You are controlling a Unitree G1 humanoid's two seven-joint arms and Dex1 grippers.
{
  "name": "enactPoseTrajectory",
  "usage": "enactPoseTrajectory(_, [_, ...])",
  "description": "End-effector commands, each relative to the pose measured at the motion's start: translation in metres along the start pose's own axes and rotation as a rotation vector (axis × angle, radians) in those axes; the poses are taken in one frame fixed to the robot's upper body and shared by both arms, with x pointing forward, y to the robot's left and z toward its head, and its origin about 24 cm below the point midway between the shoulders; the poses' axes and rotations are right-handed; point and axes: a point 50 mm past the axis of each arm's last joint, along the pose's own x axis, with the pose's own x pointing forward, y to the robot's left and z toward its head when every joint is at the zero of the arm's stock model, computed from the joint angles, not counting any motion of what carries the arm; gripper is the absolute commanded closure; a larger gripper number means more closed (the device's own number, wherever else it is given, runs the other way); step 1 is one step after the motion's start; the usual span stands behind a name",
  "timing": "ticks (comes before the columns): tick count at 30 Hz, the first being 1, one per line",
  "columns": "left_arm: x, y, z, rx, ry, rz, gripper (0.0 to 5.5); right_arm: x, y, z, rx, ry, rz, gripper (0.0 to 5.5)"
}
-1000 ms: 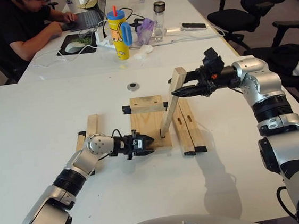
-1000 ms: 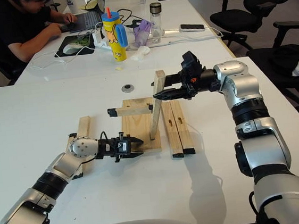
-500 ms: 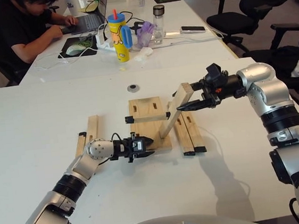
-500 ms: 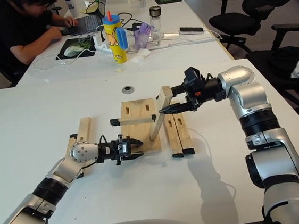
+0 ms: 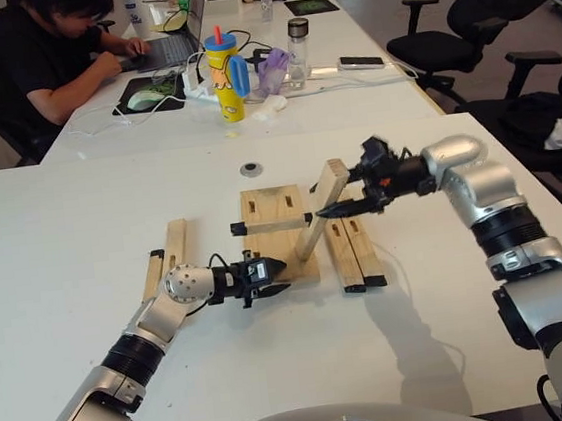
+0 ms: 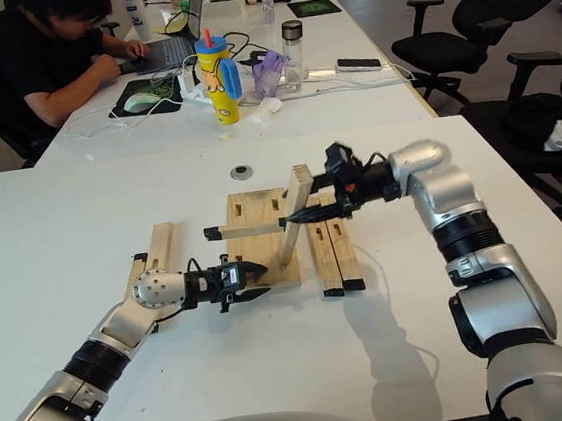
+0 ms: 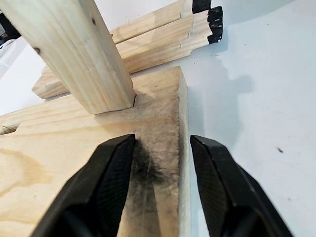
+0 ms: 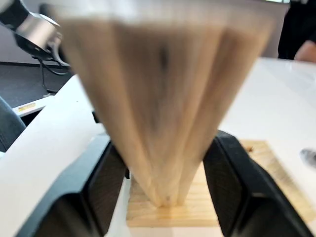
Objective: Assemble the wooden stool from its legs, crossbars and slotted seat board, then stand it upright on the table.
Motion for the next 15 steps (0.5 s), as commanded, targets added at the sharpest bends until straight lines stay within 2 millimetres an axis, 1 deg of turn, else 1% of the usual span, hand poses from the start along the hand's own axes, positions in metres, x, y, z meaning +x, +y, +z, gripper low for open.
enactPoseTrajectory(1, [0.002, -0.061, -0.064, -0.258, 0.326, -0.14, 3.44, 0.0, -0.012, 0.022, -0.083, -0.05, -0.109, 2.3])
enactPoseTrajectory(2, [0.003, -0.061, -0.064, -0.269, 0.318, -0.126, 3.44, -0.003, -0.014, 0.025, -0.108, -0.048, -0.132, 2.3])
enactPoseTrajectory(4, [0.005, -0.061, -0.065, -0.28, 0.33, -0.097, 3.44, -0.014, -0.013, 0.024, -0.147, 0.023, -0.163, 2.3])
enactPoseTrajectory(5, [0.006, -0.062, -0.067, -0.293, 0.335, -0.079, 3.44, -0.021, -0.011, 0.019, -0.157, 0.094, -0.176, 2.3])
enactPoseTrajectory(7, [0.007, -0.064, -0.068, -0.338, 0.342, -0.034, 3.44, -0.048, -0.004, 0.0, -0.144, 0.258, -0.214, 2.3])
enactPoseTrajectory(8, [0.007, -0.065, -0.069, -0.359, 0.345, -0.012, 3.44, -0.06, 0.0, -0.007, -0.128, 0.311, -0.232, 2.3])
enactPoseTrajectory(10, [0.007, -0.068, -0.07, -0.367, 0.351, 0.004, 3.44, -0.075, 0.005, -0.015, -0.069, 0.341, -0.277, 2.3])
enactPoseTrajectory(12, [0.006, -0.07, -0.071, -0.372, 0.359, 0.014, 3.44, -0.08, 0.011, -0.02, 0.008, 0.271, -0.334, 2.3])
enactPoseTrajectory(13, [0.006, -0.07, -0.073, -0.369, 0.37, 0.017, 3.44, -0.078, 0.015, -0.026, 0.048, 0.229, -0.371, 2.3])
enactPoseTrajectory(15, [0.005, -0.069, -0.075, -0.365, 0.384, 0.02, 3.44, -0.069, 0.028, -0.033, 0.048, 0.177, -0.417, 2.3])
